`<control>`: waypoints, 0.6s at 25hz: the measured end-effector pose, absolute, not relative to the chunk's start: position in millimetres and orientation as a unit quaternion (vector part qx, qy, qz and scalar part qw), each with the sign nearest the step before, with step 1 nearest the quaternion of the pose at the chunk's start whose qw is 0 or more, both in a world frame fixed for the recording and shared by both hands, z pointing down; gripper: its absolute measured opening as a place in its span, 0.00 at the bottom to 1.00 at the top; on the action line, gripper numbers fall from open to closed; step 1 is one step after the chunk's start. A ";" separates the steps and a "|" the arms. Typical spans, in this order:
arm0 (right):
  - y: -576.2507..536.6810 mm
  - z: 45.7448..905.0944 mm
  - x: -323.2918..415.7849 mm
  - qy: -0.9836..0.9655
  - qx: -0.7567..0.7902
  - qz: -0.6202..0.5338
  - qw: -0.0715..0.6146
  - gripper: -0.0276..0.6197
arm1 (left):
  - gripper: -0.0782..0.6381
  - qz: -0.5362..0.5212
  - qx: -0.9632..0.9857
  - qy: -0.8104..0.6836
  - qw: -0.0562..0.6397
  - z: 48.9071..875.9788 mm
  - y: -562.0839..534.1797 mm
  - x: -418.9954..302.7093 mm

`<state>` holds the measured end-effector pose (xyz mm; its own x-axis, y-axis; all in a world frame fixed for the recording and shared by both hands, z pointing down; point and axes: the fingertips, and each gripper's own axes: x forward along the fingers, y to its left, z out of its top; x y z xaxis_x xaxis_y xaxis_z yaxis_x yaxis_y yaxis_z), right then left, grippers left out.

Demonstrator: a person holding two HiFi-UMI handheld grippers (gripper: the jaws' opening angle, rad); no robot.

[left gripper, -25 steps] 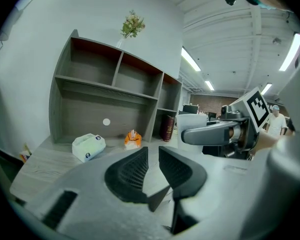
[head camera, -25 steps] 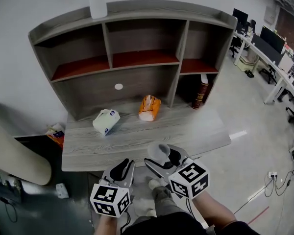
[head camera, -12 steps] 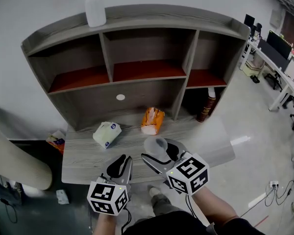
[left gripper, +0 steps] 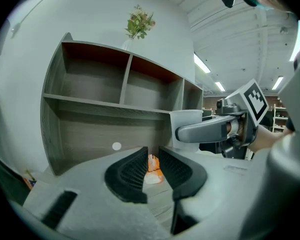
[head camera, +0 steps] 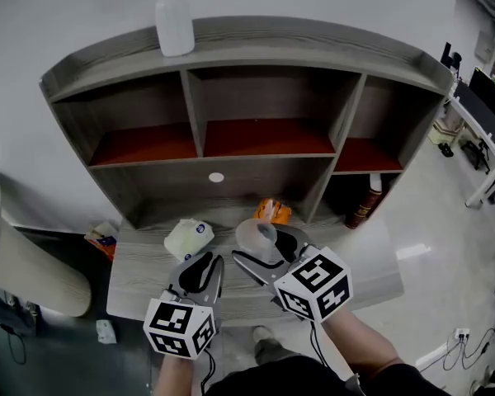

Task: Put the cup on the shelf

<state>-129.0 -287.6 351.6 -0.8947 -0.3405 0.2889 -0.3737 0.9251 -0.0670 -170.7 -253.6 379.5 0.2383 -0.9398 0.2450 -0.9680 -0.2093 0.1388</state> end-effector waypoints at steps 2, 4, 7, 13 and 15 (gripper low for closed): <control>-297.1 345.3 -134.7 -0.973 0.178 0.057 0.136 0.49 | 0.18 0.051 0.772 -0.620 0.130 375.2 -261.9 -174.5; -305.8 337.5 -140.1 -0.975 0.174 0.052 0.132 0.49 | 0.18 0.048 0.769 -0.625 0.127 371.0 -268.7 -177.4; -318.5 321.4 -148.6 -0.977 0.169 0.039 0.122 0.49 | 0.18 0.046 0.764 -0.632 0.121 364.3 -278.1 -182.7; -344.7 287.3 -164.0 -0.980 0.166 0.010 0.106 0.49 | 0.19 0.042 0.758 -0.643 0.105 344.0 -293.6 -193.9; -352.8 279.5 -167.6 -0.980 0.169 0.004 0.101 0.49 | 0.19 0.039 0.757 -0.645 0.100 337.5 -298.9 -197.3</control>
